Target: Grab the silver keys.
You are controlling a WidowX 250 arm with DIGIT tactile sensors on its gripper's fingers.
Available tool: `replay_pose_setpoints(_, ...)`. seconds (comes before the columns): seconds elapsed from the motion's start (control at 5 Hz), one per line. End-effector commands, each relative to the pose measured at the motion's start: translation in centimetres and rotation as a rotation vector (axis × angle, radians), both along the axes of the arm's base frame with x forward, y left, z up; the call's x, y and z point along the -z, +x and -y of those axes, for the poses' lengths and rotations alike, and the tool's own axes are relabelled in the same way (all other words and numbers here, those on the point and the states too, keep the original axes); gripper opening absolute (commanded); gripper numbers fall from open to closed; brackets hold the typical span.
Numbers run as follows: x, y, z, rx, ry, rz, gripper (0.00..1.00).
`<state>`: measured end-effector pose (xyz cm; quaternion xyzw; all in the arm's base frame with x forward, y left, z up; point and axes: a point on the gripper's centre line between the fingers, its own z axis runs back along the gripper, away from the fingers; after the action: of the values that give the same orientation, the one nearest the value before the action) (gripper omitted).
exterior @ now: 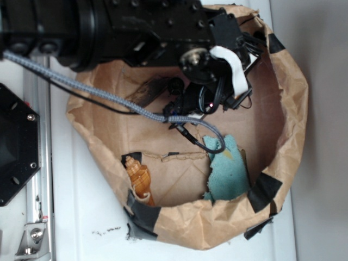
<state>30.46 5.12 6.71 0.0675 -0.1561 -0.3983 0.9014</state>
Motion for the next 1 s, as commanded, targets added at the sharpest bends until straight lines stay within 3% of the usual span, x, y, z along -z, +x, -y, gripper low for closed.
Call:
replay_pose_setpoints(0.0, -1.4, 1.0, -0.5, -0.006, 0.007, 0.060, 1.00)
replay_pose_setpoints(0.4, -1.0, 1.6, -0.5, -0.013, 0.002, 0.064, 1.00)
replay_pose_setpoints(0.8, 1.2, 2.0, -0.9, -0.019, 0.004, 0.028, 1.00)
